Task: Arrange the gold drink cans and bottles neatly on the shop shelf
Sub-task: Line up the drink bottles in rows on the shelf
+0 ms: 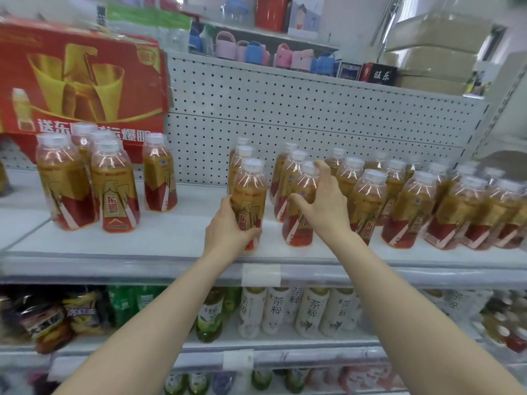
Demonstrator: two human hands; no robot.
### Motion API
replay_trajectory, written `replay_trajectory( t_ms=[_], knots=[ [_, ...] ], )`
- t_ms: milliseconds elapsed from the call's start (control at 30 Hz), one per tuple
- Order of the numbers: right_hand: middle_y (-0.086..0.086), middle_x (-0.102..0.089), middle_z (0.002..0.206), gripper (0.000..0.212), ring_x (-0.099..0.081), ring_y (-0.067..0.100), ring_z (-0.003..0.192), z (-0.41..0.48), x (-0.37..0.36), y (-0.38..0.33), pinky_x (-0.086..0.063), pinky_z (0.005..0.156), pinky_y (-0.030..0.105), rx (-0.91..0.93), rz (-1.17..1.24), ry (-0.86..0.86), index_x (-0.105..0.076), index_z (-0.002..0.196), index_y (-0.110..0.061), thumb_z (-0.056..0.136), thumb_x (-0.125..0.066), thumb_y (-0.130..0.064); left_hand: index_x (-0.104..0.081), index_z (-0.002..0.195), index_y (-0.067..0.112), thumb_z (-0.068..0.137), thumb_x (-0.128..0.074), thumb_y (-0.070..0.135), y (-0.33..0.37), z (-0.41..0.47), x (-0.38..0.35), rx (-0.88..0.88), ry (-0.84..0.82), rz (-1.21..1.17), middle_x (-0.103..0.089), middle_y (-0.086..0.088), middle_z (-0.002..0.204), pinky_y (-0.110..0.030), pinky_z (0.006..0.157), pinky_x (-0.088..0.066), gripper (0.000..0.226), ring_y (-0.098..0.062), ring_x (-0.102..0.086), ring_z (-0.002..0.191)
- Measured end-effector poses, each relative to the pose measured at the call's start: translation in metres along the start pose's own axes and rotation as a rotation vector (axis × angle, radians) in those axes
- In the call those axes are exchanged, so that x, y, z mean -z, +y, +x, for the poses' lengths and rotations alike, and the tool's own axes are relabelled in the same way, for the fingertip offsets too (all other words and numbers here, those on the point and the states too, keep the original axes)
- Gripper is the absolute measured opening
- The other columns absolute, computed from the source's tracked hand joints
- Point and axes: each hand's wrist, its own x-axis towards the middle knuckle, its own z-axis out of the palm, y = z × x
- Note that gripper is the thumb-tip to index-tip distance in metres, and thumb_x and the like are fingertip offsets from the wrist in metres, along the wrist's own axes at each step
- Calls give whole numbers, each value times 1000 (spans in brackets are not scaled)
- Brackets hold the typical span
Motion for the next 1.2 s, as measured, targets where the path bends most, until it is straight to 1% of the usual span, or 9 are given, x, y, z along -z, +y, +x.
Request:
replay_trajectory(
  t_ms=[167,333,467,600,700,800,933,1067,1200],
  knots=[
    [7,-49,136,70,-54,22,89,4,0,6,-33,80,34,43,37,-7,-24,146,-30,91,-66,-36,-34,134,24,70,-82,45,1,-4,-5,6,109,57,-59,0,125,-41,89,-48,83,-26,-61,110],
    [8,-46,141,72,-56,26,92,4,0,8,-34,80,33,72,20,-14,-23,148,-28,91,-66,-36,-32,136,24,71,-81,47,2,-6,-5,8,109,98,-58,1,127,-38,88,-47,85,-25,-60,111],
    [8,-45,139,70,-53,22,84,4,0,9,-38,72,32,90,-35,-3,-24,148,-26,92,-65,-40,-31,137,25,71,-80,50,0,-7,-3,-4,94,110,-57,1,129,-42,90,-50,86,-26,-60,112],
    [6,-47,134,56,-55,23,109,14,3,7,-42,76,32,142,-180,68,-37,138,-19,95,-53,-52,-34,139,24,76,-74,54,-8,-5,10,-67,-14,135,-57,1,133,-42,93,-51,81,-23,-58,116],
    [9,-49,129,45,-51,26,116,29,7,-7,-43,88,35,167,-268,130,-50,130,-13,100,-46,-46,-43,140,23,86,-63,57,-13,0,36,-151,-59,193,-56,3,136,-37,95,-47,67,-19,-55,120],
    [12,-51,130,43,-49,29,120,44,8,-37,-47,95,45,196,-284,199,-55,128,-11,101,-44,-43,-51,137,21,92,-56,53,-23,11,74,-254,32,270,-54,3,136,-32,96,-42,55,-16,-52,123],
    [13,-54,128,42,-47,29,121,58,-11,-97,-42,96,42,283,-250,262,-59,128,-9,102,-45,-39,-54,133,14,89,-68,34,-46,35,138,-395,270,351,-51,-5,137,-36,107,-37,51,-24,-43,129],
    [12,-55,128,39,-46,29,123,55,-52,-155,-38,99,37,347,-221,235,-59,130,-10,102,-47,-34,-41,140,8,82,-75,22,-78,53,188,-389,443,406,-38,-13,145,-43,114,-31,68,-32,-33,136],
    [11,-56,127,36,-47,28,122,43,-107,-192,-45,95,40,383,-190,151,-58,130,-10,99,-53,-28,-14,154,14,85,-75,20,-112,60,203,-281,306,268,-24,-12,157,-44,114,-32,92,-28,-26,144]
  ],
)
